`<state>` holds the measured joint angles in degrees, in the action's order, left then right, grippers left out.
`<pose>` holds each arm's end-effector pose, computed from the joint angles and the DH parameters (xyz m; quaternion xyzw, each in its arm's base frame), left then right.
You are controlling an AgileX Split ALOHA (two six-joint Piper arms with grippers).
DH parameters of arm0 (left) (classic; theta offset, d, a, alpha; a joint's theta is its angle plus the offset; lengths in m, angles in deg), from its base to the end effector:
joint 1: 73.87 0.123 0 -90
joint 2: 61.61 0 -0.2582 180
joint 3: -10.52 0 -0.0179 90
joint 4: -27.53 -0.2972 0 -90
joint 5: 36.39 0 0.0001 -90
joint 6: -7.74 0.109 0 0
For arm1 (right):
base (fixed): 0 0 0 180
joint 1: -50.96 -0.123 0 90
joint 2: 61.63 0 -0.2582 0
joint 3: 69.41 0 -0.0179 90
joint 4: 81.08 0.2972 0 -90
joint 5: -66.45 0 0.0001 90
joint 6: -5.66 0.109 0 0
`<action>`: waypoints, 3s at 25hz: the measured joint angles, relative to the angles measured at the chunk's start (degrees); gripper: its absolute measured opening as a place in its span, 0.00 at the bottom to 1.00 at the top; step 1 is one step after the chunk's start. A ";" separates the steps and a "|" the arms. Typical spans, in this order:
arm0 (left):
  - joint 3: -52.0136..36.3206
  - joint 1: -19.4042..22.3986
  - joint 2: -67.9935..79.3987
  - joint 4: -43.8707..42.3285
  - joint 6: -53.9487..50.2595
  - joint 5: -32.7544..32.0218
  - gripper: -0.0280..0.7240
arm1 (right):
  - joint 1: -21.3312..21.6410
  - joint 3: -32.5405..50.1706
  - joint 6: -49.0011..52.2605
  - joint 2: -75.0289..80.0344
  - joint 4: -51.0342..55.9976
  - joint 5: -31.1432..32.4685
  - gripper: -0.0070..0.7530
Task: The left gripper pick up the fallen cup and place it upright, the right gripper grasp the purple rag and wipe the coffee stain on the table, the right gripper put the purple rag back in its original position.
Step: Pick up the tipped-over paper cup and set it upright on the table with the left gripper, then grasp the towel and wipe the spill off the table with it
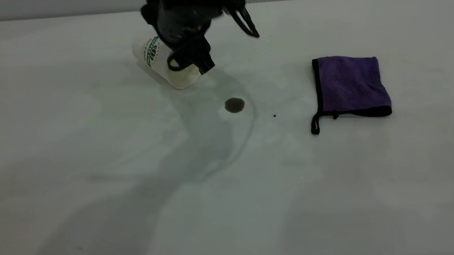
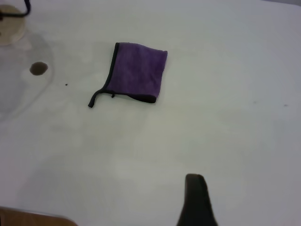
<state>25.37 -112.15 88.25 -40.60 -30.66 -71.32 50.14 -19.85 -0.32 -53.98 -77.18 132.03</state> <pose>0.4227 -0.2597 -0.0245 0.4285 0.8257 0.2371 0.2801 0.0756 0.0078 0.2745 -0.0545 0.8757 0.0124 0.4795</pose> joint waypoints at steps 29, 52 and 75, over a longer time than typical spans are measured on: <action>5.15 12.14 -15.77 38.45 29.73 -1.25 0.06 | 0.00 0.00 0.00 0.00 0.00 0.00 0.78; 5.23 26.61 -5.24 84.55 53.63 5.99 0.15 | 0.00 0.00 0.00 0.00 0.00 0.00 0.78; 7.52 30.03 -44.91 78.20 53.87 -30.53 0.90 | 0.00 0.00 0.00 0.00 0.00 0.00 0.78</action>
<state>32.89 -82.12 43.33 37.60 23.21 -101.85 50.14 -19.85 -0.32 -53.98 -77.18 132.03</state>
